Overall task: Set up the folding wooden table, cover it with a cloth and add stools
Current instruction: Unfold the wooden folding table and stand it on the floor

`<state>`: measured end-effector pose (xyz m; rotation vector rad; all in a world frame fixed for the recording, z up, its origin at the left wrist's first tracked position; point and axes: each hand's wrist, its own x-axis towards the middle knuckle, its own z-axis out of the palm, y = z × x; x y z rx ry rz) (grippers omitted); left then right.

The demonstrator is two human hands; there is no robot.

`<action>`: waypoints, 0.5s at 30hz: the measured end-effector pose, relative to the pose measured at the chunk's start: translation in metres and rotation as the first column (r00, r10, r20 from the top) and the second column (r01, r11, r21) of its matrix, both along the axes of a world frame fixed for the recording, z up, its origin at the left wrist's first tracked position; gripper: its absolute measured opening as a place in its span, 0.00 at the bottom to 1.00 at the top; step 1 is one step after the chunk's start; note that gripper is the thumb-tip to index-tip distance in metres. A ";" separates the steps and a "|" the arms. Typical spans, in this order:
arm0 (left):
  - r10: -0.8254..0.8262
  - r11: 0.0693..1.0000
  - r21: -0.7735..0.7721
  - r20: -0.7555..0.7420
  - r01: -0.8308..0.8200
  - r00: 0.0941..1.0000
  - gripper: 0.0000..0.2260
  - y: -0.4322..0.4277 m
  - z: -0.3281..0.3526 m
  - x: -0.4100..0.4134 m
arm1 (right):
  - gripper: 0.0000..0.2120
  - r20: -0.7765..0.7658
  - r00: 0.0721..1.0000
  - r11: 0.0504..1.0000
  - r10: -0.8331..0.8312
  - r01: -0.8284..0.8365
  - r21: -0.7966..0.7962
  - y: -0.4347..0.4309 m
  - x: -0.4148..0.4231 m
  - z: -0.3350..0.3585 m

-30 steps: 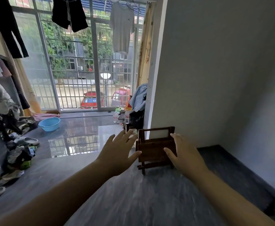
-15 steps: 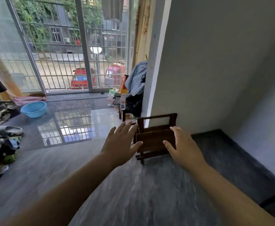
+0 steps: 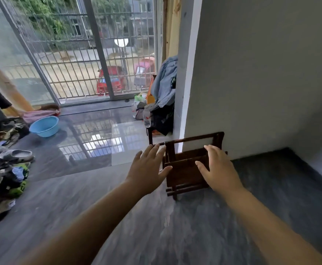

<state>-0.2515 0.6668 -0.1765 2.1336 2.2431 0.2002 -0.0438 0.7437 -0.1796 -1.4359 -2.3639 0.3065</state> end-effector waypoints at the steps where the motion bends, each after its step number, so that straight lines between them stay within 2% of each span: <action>1: 0.006 1.000 -0.001 0.006 -0.006 1.000 0.30 0.016 -0.003 -0.001 | 0.29 0.009 1.000 1.000 0.006 -0.006 -0.002 0.016 -0.001 -0.002; 8: 0.040 0.999 -0.036 0.023 -0.039 0.999 0.30 0.111 -0.031 -0.014 | 0.29 0.038 0.999 0.998 0.025 -0.023 -0.061 0.105 -0.018 -0.029; 15: 0.007 0.994 -0.106 0.059 -0.001 0.998 0.30 0.219 -0.078 -0.049 | 0.29 0.088 0.996 0.994 0.016 -0.007 -0.107 0.197 -0.054 -0.065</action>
